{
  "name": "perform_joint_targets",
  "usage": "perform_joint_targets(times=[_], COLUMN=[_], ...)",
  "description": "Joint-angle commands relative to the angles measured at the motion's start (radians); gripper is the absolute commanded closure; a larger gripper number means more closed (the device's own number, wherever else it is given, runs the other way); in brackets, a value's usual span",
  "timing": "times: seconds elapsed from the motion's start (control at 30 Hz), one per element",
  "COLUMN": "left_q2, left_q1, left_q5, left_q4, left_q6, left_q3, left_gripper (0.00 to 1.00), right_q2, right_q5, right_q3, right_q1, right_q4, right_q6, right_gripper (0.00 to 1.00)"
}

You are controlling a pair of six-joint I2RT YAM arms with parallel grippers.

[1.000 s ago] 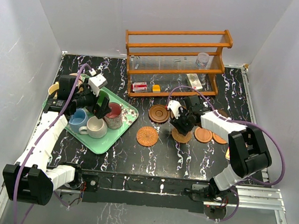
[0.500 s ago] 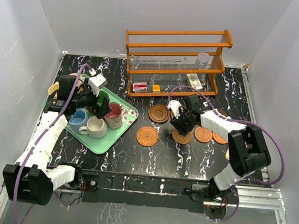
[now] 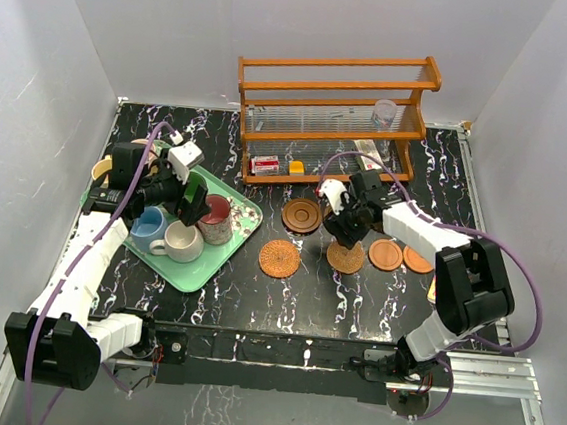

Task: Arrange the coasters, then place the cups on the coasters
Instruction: Move the coaster to the center of the board.

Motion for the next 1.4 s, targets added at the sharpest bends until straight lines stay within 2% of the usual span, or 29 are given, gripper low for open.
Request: perform_joint_targets(times=[0.0,0.17,0.37,0.5,0.6,0.77,0.93,1.07,1.37], left_q2=[0.011,0.113,0.226,0.322,0.382,0.497,0.577,0.636,0.709], left_q1=[-0.040,-0.161,-0.359,-0.497,-0.564,-0.634,-0.699,-0.714,-0.721], left_q5=[-0.007,-0.122,-0.181,-0.220,-0.193,-0.171,-0.238,-0.298,-0.365], left_q4=[-0.040,-0.118,-0.134,-0.116,-0.063,0.019,0.086,0.141,0.192], left_q6=[0.033,0.052,0.116,0.146,0.161,0.155,0.181,0.196,0.204], left_q3=[0.052,0.159,0.242,0.251,0.223,0.191,0.160,0.158,0.164], left_gripper=[0.01,0.01,0.01,0.01,0.01,0.01,0.01,0.01,0.01], right_q2=[-0.089,-0.179,-0.292,-0.344,-0.364,-0.400,-0.412,-0.398,-0.413], right_q5=[-0.037,-0.137,-0.210,-0.244,-0.249,-0.253,-0.259,-0.254,-0.253], right_q3=[0.030,-0.012,-0.082,-0.101,-0.103,-0.131,-0.150,-0.146,-0.159], right_q1=[-0.053,-0.157,-0.331,-0.461,-0.538,-0.614,-0.622,-0.622,-0.622], right_q4=[-0.010,0.013,0.063,0.094,0.103,0.130,0.147,0.147,0.158], right_q6=[0.019,0.059,0.127,0.159,0.175,0.191,0.191,0.188,0.182], right_gripper=[0.48,0.48,0.47,0.45,0.44,0.37,0.30,0.19,0.08])
